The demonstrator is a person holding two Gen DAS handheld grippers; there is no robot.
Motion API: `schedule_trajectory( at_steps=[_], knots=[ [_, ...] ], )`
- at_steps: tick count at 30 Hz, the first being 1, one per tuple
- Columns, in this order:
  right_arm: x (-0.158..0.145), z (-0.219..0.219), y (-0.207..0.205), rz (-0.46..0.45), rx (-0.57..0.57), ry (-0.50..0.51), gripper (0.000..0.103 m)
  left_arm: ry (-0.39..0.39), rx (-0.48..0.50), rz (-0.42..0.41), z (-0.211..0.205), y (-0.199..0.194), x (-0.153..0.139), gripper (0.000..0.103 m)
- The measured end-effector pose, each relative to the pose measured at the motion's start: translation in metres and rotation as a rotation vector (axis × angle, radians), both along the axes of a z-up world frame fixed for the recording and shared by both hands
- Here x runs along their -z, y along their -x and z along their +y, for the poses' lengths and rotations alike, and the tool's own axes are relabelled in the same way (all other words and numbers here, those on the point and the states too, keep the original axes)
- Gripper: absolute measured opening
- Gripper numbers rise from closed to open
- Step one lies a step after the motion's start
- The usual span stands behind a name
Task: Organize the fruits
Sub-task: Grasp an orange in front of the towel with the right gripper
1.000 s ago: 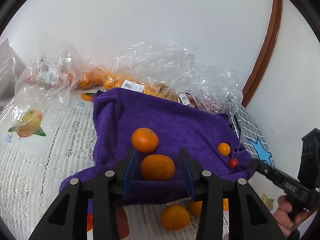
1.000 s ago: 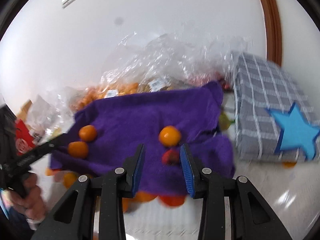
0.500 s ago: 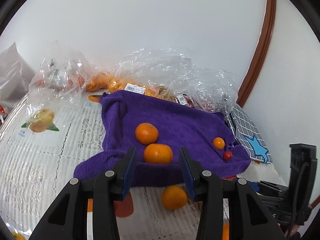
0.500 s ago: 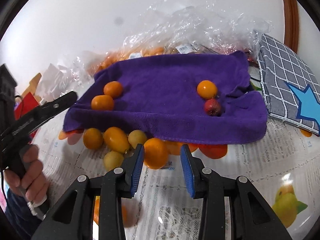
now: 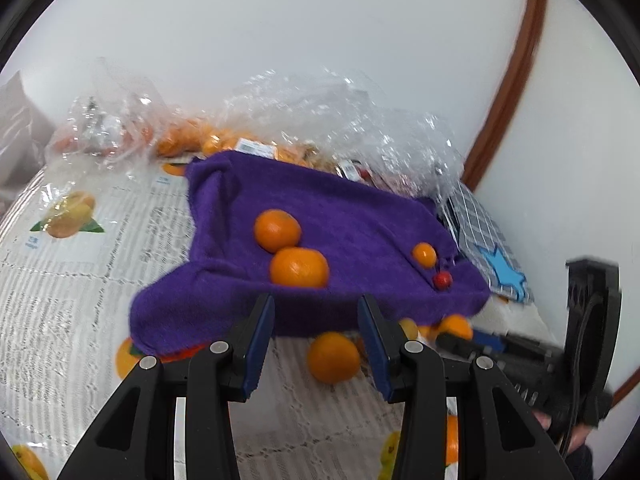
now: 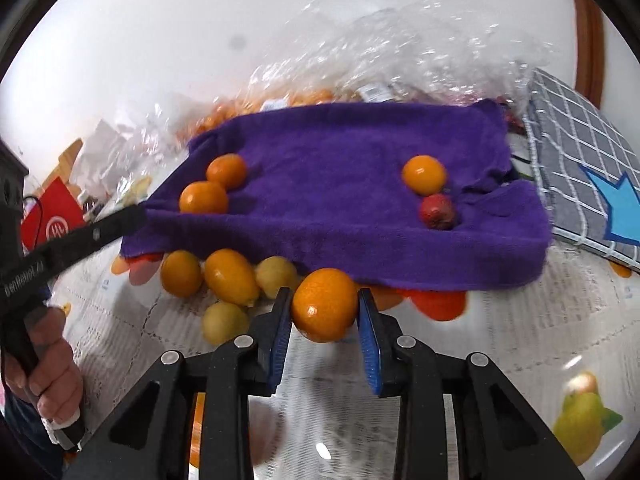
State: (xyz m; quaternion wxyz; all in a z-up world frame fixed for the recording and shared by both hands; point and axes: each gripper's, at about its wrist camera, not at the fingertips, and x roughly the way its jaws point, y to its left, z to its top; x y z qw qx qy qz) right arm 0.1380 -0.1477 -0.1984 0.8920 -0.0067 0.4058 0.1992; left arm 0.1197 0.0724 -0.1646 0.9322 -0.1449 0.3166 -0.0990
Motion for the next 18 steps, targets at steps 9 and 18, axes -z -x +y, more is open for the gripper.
schedule_trajectory(
  at_steps=[9, 18],
  knots=[
    [-0.002, -0.042, -0.004, -0.024, 0.061, 0.043, 0.032, -0.03, 0.11, 0.1, -0.022, -0.005, 0.013, 0.045],
    [0.001, -0.044, -0.006, -0.007, 0.054, 0.057, 0.032, -0.022, 0.061, 0.185, -0.016, -0.016, 0.026, 0.047]
  ],
)
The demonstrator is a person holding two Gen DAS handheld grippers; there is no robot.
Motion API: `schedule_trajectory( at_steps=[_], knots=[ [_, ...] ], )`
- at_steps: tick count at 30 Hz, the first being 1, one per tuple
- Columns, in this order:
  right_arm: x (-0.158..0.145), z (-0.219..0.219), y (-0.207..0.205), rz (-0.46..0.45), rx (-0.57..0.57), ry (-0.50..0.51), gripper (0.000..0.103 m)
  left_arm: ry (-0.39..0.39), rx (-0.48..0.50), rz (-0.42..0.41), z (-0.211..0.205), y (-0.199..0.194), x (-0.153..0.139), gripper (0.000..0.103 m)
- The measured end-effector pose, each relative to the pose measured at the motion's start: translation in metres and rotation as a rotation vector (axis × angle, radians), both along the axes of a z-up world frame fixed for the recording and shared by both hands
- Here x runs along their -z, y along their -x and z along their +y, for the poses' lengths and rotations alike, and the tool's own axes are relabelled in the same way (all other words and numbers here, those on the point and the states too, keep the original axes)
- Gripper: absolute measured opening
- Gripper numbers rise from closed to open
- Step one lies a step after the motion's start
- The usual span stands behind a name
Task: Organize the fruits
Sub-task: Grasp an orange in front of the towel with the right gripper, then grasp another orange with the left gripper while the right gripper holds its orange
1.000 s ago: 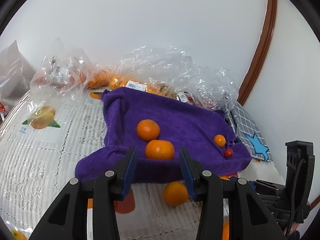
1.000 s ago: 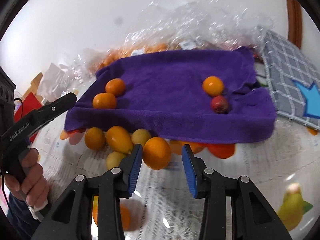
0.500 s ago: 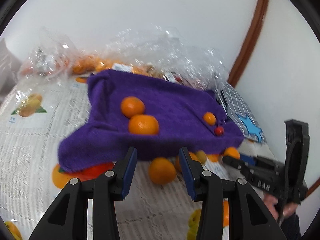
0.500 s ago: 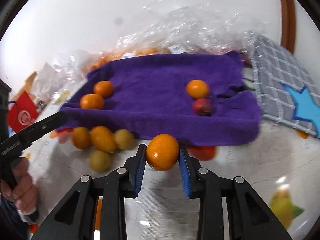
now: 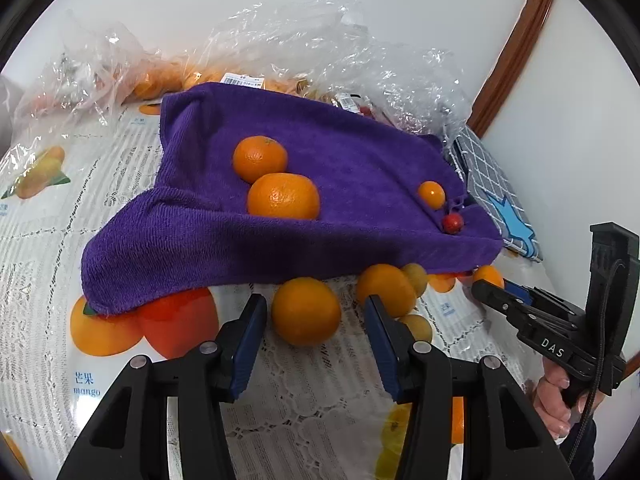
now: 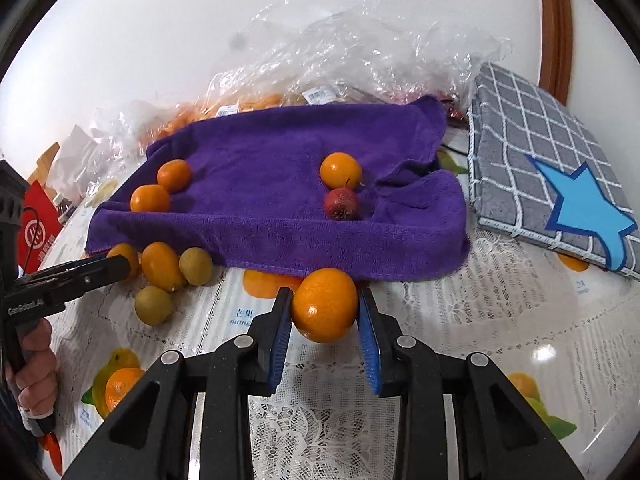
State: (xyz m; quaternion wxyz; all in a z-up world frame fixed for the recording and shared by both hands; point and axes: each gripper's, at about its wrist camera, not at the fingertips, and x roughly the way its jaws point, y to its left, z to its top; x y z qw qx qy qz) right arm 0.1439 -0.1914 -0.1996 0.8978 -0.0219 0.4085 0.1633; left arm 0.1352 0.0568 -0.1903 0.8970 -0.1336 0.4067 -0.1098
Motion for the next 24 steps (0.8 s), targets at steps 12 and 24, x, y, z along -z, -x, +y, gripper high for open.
schedule_trajectory(
  at_steps=[12, 24],
  knots=[
    [0.001, -0.002, -0.003, 0.013, -0.009, -0.02, 0.032, -0.011, 0.01, 0.005, -0.005, 0.0, 0.0, 0.035],
    [-0.002, -0.007, 0.002, -0.016, 0.003, -0.06, 0.032, 0.036, -0.065, -0.085, 0.01, 0.014, -0.011, 0.032]
  ],
)
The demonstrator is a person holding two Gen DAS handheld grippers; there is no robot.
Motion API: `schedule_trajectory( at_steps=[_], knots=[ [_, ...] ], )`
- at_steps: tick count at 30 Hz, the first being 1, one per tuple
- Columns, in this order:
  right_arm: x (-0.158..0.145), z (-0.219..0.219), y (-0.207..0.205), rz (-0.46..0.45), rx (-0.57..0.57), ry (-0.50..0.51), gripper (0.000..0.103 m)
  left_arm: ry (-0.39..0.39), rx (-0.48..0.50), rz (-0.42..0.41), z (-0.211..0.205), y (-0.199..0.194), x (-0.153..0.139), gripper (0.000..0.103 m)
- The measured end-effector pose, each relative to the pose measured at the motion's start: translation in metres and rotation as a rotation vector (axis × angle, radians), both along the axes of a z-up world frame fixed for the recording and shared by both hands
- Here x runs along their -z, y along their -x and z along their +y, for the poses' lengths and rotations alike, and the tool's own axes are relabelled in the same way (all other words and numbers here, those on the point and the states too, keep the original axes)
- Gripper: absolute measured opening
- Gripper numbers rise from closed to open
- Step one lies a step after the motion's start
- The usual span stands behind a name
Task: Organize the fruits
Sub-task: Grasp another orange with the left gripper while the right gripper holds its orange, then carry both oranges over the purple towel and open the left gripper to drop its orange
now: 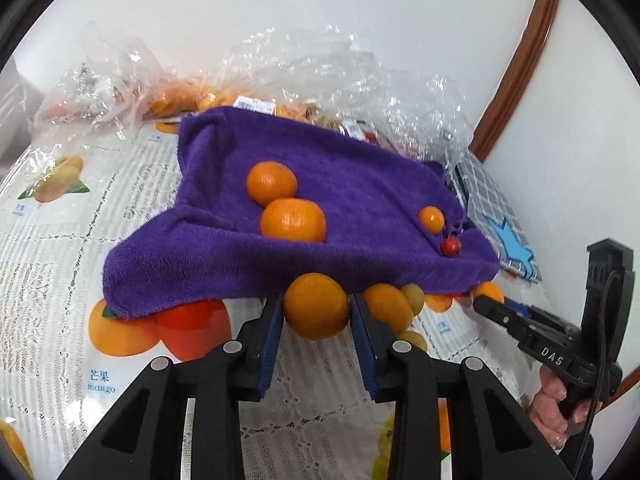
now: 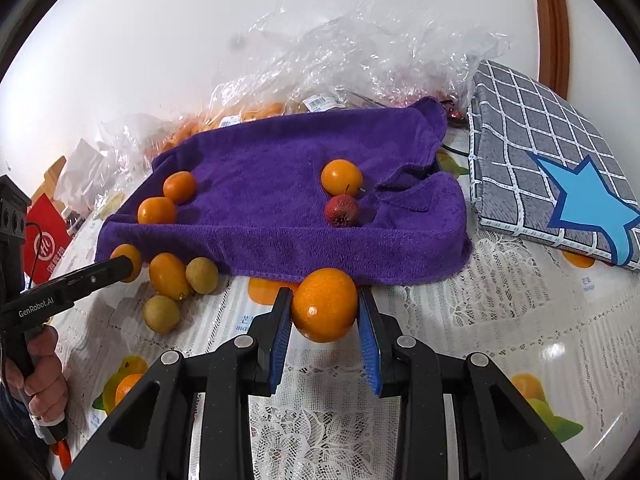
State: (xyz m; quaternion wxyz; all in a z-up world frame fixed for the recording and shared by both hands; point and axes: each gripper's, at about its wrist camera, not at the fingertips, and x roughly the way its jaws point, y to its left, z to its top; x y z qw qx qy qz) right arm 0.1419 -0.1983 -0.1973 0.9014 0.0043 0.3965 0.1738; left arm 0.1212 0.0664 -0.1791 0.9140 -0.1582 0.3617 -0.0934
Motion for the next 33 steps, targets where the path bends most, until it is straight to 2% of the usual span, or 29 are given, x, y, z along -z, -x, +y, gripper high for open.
schedule_trajectory(
  at_steps=[6, 12, 19, 23, 28, 33],
  knots=[
    [-0.002, -0.006, 0.002, -0.019, 0.018, -0.03, 0.032, 0.029, -0.03, -0.059, 0.007, 0.006, -0.006, 0.032],
    [-0.007, -0.01, 0.006, -0.05, 0.048, -0.04, 0.032, 0.022, -0.065, -0.112, 0.012, 0.016, -0.014, 0.032],
    [-0.03, -0.018, 0.009, -0.103, 0.064, -0.086, 0.032, 0.026, -0.114, -0.15, 0.022, 0.024, -0.028, 0.032],
    [-0.051, -0.019, 0.001, -0.154, 0.054, -0.07, 0.032, 0.044, -0.141, -0.177, 0.029, 0.018, -0.044, 0.032],
    [-0.074, -0.019, -0.017, -0.207, 0.053, -0.084, 0.032, 0.032, -0.163, -0.222, 0.035, -0.002, -0.068, 0.032],
    [-0.078, -0.017, -0.039, -0.217, 0.059, -0.096, 0.032, 0.033, -0.189, -0.225, 0.036, -0.028, -0.068, 0.032]
  ],
)
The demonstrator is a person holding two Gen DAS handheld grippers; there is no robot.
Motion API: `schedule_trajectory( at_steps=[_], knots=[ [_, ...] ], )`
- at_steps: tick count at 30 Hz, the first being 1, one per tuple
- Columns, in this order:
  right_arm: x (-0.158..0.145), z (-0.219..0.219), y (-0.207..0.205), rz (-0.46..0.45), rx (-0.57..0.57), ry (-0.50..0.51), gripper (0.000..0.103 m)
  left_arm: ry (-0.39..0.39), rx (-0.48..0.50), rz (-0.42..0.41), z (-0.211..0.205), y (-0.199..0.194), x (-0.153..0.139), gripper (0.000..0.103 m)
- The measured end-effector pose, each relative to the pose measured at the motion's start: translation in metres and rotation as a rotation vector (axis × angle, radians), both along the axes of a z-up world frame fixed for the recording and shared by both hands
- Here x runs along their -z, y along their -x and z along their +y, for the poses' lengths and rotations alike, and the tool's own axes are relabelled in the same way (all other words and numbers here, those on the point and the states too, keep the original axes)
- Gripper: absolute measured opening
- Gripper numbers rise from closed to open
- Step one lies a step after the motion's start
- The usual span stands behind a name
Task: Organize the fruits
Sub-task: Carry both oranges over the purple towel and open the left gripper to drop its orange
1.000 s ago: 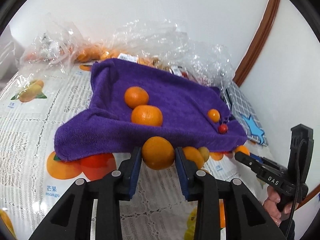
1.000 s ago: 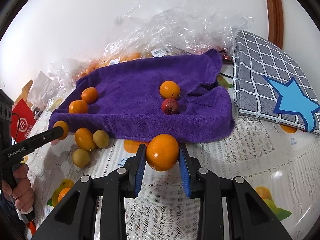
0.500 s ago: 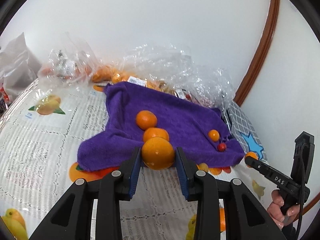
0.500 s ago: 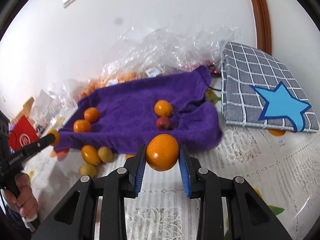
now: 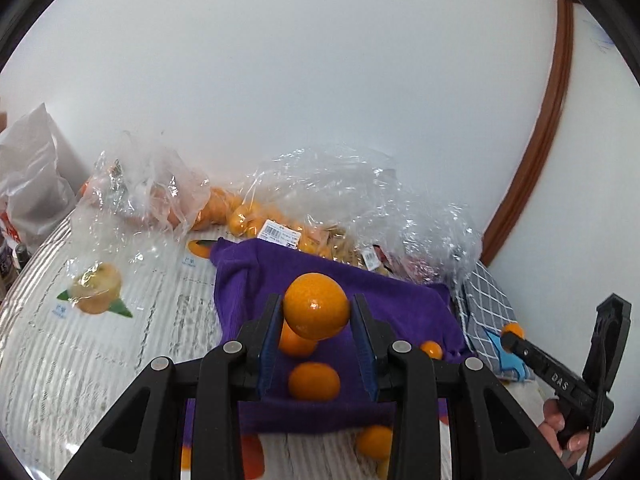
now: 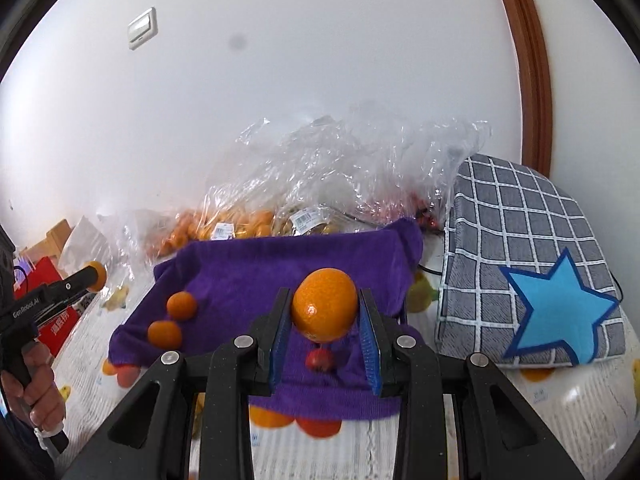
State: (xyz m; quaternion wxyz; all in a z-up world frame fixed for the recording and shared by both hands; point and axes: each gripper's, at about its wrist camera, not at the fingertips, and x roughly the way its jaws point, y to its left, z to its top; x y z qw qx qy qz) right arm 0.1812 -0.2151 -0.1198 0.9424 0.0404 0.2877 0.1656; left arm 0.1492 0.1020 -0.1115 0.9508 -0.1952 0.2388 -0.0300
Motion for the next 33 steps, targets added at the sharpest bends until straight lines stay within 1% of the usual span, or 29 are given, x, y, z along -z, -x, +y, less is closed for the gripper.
schedule_trajectory(
  at_steps=[3, 6, 8, 11, 13, 16, 20, 23, 29, 33],
  knots=[
    [0.012, -0.001, -0.009, 0.024, 0.01, -0.013, 0.032, 0.001, -0.011, 0.029, -0.001, -0.014, 0.016, 0.032],
    [0.033, -0.007, -0.02, 0.082, 0.029, -0.007, 0.032, -0.004, -0.008, 0.058, -0.001, -0.021, 0.038, 0.032],
    [0.041, -0.01, -0.027, 0.116, 0.048, 0.009, 0.032, -0.021, -0.004, 0.079, -0.002, -0.024, 0.045, 0.032],
    [0.047, -0.013, -0.032, 0.14, 0.046, -0.015, 0.032, -0.044, -0.003, 0.076, -0.002, -0.026, 0.046, 0.032],
    [0.051, -0.01, -0.035, 0.15, 0.036, -0.019, 0.032, -0.037, -0.007, 0.08, -0.001, -0.026, 0.047, 0.033],
    [0.058, -0.002, -0.037, 0.168, 0.024, 0.019, 0.032, -0.028, -0.001, 0.095, -0.001, -0.027, 0.05, 0.033],
    [0.061, 0.009, -0.035, 0.165, 0.005, 0.065, 0.032, -0.03, 0.007, 0.106, -0.003, -0.029, 0.053, 0.033],
    [0.064, 0.01, -0.037, 0.18, 0.011, 0.077, 0.032, -0.025, 0.005, 0.121, -0.003, -0.032, 0.054, 0.033],
    [0.066, 0.006, -0.039, 0.195, 0.042, 0.075, 0.032, 0.015, -0.007, 0.155, 0.003, -0.035, 0.059, 0.033],
    [0.066, 0.009, -0.038, 0.189, 0.048, 0.102, 0.032, -0.005, -0.012, 0.157, -0.001, -0.034, 0.059, 0.033]
  ],
)
